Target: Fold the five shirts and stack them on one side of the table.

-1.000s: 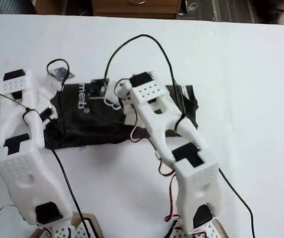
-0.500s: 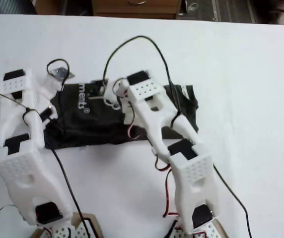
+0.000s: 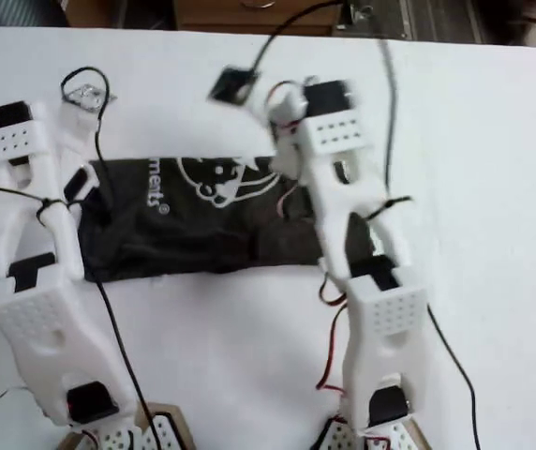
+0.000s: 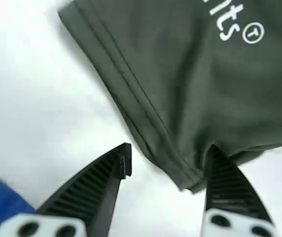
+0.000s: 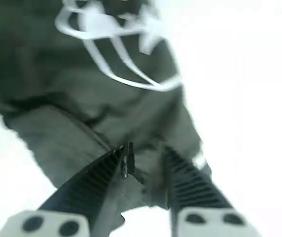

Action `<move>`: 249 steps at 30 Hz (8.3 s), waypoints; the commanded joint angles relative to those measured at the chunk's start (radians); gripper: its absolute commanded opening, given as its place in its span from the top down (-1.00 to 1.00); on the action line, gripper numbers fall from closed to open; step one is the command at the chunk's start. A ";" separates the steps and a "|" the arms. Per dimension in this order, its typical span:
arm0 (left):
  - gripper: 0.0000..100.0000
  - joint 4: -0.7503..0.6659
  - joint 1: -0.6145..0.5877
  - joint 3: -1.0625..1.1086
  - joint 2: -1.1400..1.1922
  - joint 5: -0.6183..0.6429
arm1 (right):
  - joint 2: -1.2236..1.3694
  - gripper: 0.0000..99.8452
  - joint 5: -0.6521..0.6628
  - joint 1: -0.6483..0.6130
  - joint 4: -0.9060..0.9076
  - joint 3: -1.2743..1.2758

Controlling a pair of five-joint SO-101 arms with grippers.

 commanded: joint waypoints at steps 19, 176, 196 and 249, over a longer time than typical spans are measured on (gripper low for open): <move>0.47 -0.121 -0.043 -0.216 0.374 0.230 | -0.005 0.73 -0.031 0.110 0.030 -0.060; 0.54 0.144 0.706 -0.521 0.298 0.321 | -0.865 0.73 0.063 0.604 -0.077 0.726; 0.54 0.003 0.592 -0.499 0.201 0.319 | -0.866 0.73 0.063 0.605 -0.114 0.726; 0.54 -0.031 0.700 -0.053 -0.083 0.265 | -0.857 0.73 0.029 0.570 -0.220 0.830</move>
